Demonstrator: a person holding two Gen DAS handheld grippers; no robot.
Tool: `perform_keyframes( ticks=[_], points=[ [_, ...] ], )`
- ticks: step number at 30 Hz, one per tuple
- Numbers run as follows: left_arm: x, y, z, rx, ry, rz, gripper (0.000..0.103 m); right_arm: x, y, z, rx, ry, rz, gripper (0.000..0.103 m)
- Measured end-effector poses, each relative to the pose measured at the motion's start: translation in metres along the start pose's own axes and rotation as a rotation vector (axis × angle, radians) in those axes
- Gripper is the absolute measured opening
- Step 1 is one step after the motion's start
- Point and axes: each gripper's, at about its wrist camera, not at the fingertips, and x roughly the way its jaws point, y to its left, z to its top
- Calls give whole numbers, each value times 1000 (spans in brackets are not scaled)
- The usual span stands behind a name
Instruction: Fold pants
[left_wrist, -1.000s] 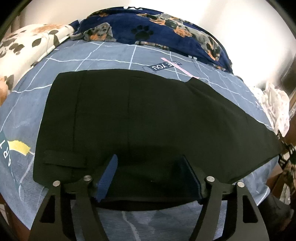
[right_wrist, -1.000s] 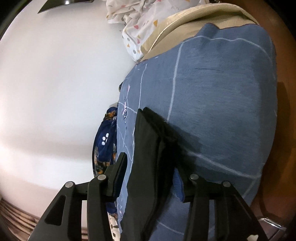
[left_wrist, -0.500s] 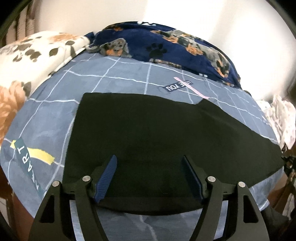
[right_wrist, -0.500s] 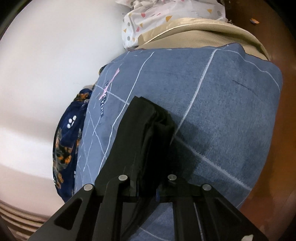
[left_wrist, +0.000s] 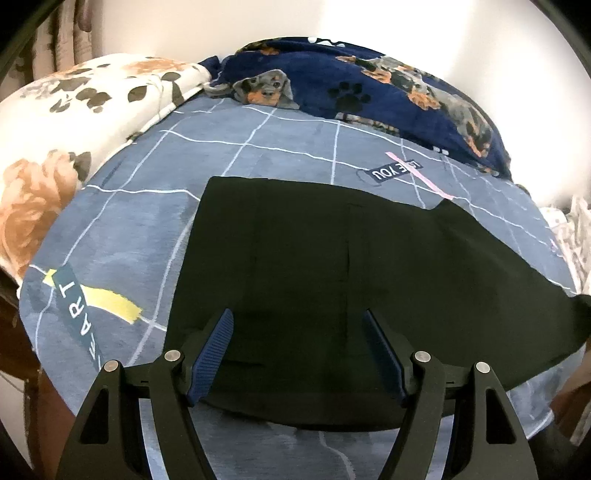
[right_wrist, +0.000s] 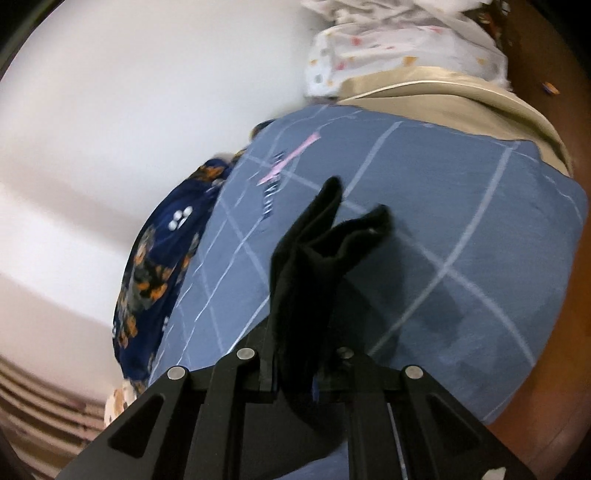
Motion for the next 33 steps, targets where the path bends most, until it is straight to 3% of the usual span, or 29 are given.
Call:
perform_keyframes(
  ticks=[10, 15, 25, 33],
  points=[
    [1, -4, 2, 40, 8, 82, 76, 26, 52, -39, -77, 90, 81, 12],
    [0, -4, 3, 58, 11, 144, 85, 43, 74, -65, -114, 150, 102, 12],
    [6, 8, 5, 2, 63, 181, 89, 64, 98, -107, -180, 241, 113, 13],
    [4, 8, 5, -7, 59, 179, 89, 75, 109, -128, -230, 280, 124, 13]
  ],
)
